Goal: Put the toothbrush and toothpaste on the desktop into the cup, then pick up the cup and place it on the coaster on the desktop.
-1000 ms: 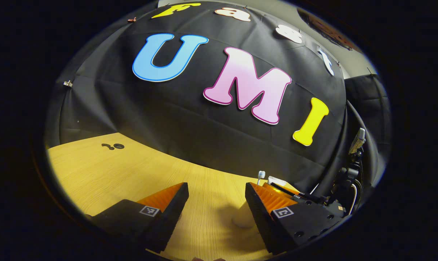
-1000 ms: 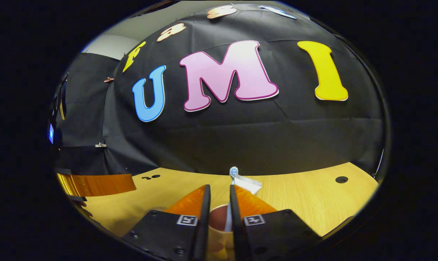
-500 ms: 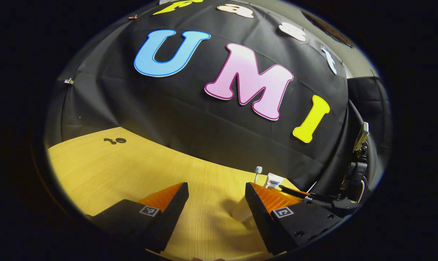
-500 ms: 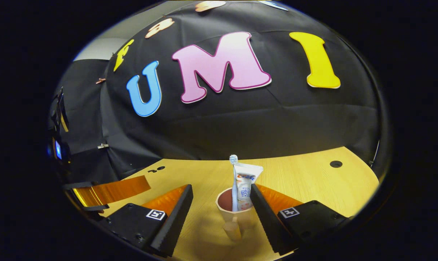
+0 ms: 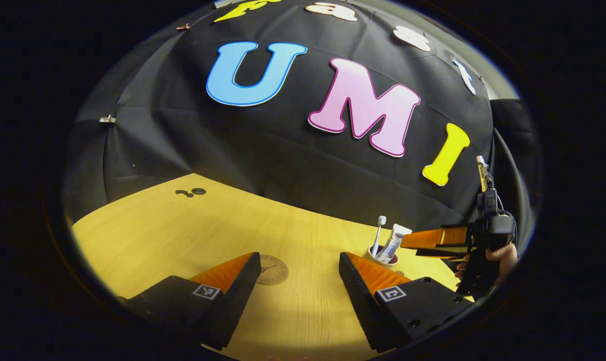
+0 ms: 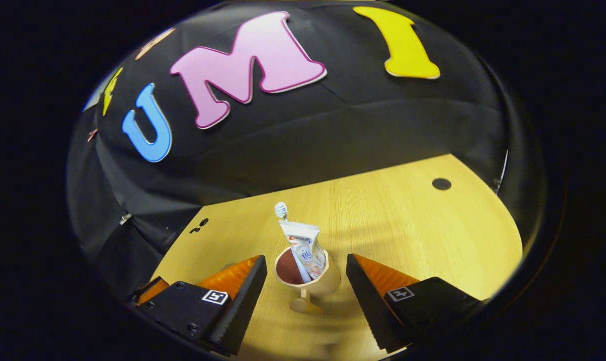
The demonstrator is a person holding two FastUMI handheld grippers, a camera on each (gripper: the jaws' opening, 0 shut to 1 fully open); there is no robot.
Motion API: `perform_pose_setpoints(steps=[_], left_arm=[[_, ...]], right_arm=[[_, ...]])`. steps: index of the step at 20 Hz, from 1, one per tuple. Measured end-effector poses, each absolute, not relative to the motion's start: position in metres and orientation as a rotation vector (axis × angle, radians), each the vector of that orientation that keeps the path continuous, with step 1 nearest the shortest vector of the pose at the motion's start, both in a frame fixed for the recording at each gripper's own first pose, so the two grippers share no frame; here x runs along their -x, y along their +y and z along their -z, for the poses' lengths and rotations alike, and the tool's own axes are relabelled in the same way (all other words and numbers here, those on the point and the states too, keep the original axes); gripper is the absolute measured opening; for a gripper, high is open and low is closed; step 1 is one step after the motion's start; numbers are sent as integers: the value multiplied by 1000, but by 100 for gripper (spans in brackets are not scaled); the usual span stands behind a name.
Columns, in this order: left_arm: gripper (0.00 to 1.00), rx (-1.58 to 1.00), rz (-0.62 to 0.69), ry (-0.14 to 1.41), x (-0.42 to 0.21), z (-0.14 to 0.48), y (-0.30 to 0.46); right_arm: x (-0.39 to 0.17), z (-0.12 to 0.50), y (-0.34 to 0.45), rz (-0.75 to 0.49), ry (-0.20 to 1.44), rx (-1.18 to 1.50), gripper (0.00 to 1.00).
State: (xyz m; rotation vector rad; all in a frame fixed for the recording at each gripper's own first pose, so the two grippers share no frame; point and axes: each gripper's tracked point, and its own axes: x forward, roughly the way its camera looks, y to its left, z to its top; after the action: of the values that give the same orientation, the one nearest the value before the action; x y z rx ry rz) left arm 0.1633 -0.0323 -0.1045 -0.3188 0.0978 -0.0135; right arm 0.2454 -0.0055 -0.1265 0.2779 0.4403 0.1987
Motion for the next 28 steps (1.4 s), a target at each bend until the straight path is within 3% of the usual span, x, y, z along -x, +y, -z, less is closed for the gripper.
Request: perform_pose_setpoints(steps=[7,18,28], left_arm=[[97,339,-26,113,-140,96,-5],[97,277,-111,177,-84,110,34],[97,288,-130,238,-77,127,39]], right_arm=[[-230,146,19,-270,719,-180,98],[-226,228,21,-216,1109,-22,98],[-253,255,21,-165,1170,42,97]])
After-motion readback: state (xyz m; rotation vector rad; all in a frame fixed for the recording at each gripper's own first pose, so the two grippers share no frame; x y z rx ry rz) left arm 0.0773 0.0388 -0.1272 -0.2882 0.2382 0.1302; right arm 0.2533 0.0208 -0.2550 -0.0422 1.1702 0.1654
